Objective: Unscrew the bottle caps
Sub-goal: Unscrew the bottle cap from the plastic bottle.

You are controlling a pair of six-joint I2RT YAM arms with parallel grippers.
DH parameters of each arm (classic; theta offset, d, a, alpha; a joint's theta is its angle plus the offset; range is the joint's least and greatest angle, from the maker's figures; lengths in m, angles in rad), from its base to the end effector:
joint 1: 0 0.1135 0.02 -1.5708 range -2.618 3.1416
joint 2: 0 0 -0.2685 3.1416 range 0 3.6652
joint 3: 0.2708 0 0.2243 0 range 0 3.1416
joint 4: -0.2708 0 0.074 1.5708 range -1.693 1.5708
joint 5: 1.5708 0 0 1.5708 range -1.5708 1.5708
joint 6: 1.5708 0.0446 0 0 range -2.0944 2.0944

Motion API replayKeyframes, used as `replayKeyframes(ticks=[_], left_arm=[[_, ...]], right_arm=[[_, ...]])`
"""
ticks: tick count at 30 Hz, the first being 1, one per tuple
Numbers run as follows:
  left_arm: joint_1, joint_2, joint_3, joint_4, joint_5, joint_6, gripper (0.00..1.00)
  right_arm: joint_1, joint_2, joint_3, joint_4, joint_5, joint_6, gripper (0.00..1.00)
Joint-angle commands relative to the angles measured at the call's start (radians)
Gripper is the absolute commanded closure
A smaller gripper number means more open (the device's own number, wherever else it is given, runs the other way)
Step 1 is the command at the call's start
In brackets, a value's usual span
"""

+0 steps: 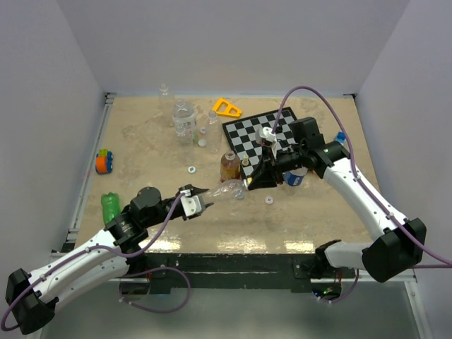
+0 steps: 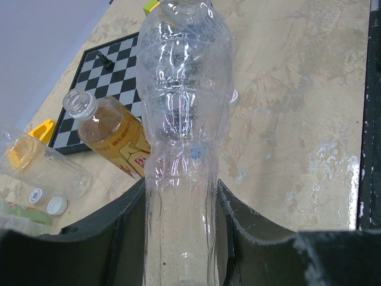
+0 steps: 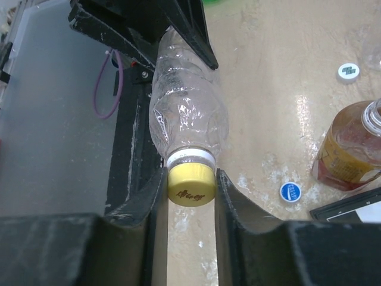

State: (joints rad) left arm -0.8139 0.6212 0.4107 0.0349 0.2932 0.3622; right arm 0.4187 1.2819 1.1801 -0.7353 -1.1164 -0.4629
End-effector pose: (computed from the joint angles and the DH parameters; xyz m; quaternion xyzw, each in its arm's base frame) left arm 0.0871 -0.1110 0.2629 0.4987 0.5788 -0.2514 0.5943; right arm 0.1913 0.1290 0.3391 -0.5096 0.6350 0.4876 0.3151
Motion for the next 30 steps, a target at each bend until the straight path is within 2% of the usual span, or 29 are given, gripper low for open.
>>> replayKeyframes(ticks=[1,2,7,9,11,16,21,25,30], left_arm=[[0.001,-0.001,0.010,0.031,-0.008,-0.008,1.00],[0.001,0.000,0.011,0.031,-0.009,-0.011,1.00],[0.004,-0.003,0.019,0.036,0.000,-0.035,1.00],[0.009,0.000,0.022,0.063,0.014,-0.054,1.00],[0.025,0.023,0.040,0.079,0.052,-0.062,1.00],[0.105,0.129,0.117,0.085,0.297,-0.109,1.00],[0.108,0.296,0.213,0.059,0.558,-0.082,1.00],[0.108,0.446,0.344,0.004,0.650,-0.057,1.00],[0.107,0.492,0.396,0.017,0.583,-0.040,1.00]], right_arm=[[0.006,-0.027,0.055,-0.064,-0.068,-0.077,0.95],[0.006,-0.027,0.059,-0.082,-0.068,-0.097,0.99],[0.037,-0.004,0.139,-0.246,-0.027,-0.311,1.00],[0.072,0.013,0.189,-0.347,0.015,-0.477,1.00],[0.127,-0.004,0.211,-0.348,0.123,-0.541,1.00],[0.155,-0.130,0.227,-0.303,0.285,-0.722,1.00],[0.157,-0.231,0.231,-0.295,0.391,-0.899,1.00],[0.157,-0.259,0.187,-0.332,0.380,-0.988,1.00],[0.157,-0.332,0.115,-0.250,0.400,-0.886,1.00]])
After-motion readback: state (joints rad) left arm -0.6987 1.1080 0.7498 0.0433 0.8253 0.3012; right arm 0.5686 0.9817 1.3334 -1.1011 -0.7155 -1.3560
